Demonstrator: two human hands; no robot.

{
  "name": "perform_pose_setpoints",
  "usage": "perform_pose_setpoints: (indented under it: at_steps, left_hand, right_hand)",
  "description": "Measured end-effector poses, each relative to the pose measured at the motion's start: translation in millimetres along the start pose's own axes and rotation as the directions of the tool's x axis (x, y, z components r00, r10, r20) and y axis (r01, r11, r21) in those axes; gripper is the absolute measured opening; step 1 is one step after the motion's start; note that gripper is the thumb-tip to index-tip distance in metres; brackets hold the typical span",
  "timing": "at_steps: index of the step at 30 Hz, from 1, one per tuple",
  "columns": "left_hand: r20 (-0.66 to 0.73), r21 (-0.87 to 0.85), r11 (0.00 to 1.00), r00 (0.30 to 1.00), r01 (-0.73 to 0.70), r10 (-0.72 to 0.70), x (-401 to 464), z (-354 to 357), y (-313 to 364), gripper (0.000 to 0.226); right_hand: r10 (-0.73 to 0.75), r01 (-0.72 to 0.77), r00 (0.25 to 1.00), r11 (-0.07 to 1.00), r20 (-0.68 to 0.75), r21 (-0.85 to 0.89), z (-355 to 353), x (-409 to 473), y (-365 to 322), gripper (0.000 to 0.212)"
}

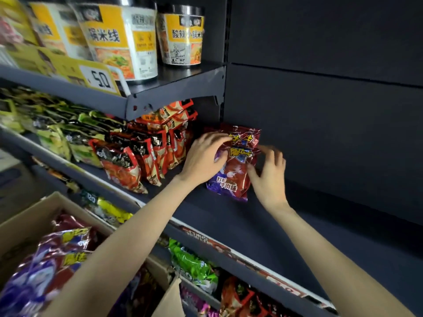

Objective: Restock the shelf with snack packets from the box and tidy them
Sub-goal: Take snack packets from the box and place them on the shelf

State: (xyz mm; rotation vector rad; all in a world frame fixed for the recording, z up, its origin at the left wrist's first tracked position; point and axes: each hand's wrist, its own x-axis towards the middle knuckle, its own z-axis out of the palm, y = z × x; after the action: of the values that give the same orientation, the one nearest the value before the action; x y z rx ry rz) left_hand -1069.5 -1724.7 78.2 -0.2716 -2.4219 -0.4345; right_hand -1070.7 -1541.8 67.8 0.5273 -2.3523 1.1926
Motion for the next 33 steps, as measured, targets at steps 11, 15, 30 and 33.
perform_pose_setpoints:
  at_steps: [11, 15, 30, 33]
  left_hand:
    - [-0.048, 0.394, 0.912, 0.994, 0.113, -0.102, -179, -148, 49, 0.025]
    - [0.247, 0.619, 0.680, 0.725, 0.392, -0.643, -273, -195, 42, 0.030]
    - [-0.025, -0.099, 0.443, 0.443, 0.891, -0.896, -402, -214, -90, 0.032]
    - [0.081, -0.070, 0.417, 0.422, 0.906, -0.903, -381, -204, -126, 0.045]
  right_hand:
    - [-0.535, 0.561, 0.714, 0.823, 0.450, 0.089, 2, -93, -95, 0.014]
    - [-0.509, 0.606, 0.441, 0.777, 0.739, 0.173, 33, -130, -128, 0.018]
    - [-0.021, 0.296, 0.312, 0.952, 0.950, -0.076, 219, -194, -187, 0.085]
    - [0.048, 0.164, 0.346, 0.980, 0.937, -0.111, 234, -199, -187, 0.082]
